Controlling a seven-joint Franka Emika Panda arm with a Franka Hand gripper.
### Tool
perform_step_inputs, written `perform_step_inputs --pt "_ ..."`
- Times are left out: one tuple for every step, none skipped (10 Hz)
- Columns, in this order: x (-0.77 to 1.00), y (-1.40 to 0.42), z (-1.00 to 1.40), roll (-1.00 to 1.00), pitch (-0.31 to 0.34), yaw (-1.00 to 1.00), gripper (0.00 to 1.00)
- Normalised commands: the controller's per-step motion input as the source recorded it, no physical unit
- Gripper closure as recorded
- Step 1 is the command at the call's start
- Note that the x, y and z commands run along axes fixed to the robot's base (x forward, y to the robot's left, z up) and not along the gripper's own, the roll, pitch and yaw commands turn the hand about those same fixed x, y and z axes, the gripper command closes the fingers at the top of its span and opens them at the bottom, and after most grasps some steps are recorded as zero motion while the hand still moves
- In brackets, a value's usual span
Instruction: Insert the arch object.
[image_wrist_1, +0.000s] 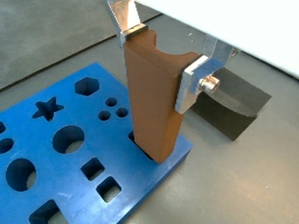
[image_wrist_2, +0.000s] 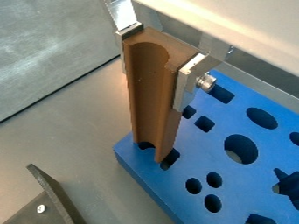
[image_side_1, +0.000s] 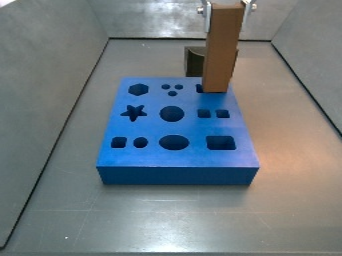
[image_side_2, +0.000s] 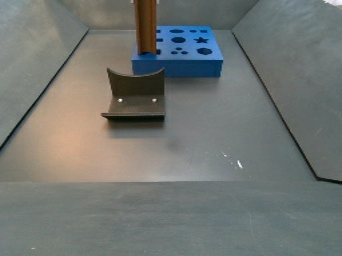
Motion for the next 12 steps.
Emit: perform_step_inputs --pt "-0.13 0.0 -0.19 0.06 -0.016 0.0 1.0" --pt "-0.24 0.0 -0.13 0.05 -0.019 0.0 1.0" --pt "-0.3 0.0 -0.1 0.05 -0.026 0.0 1.0" --pt "-0.31 0.0 -0.09 0.05 -0.02 0.0 1.0" --pt "-0.19 0.0 -0.12 0.02 -0.027 0.0 1.0" --pt "0.0 -0.01 -0.21 0.0 -0.027 0.0 1.0" --pt "0.0 0.0 -0.26 0.0 -0.05 0.0 1.0" --pt "0.0 0.0 -0.28 0.0 -0.08 0.0 1.0" --pt "-0.05 0.0 -0.32 0.0 -0.121 0.0 1.0" --pt "0.0 0.0 -0.3 0.0 -0.083 0.0 1.0" --pt "0.0 -0.02 -0.29 0.0 -0.059 0.0 1.0" --pt "0.01 -0.02 -0.29 0.0 -0.047 0.0 1.0"
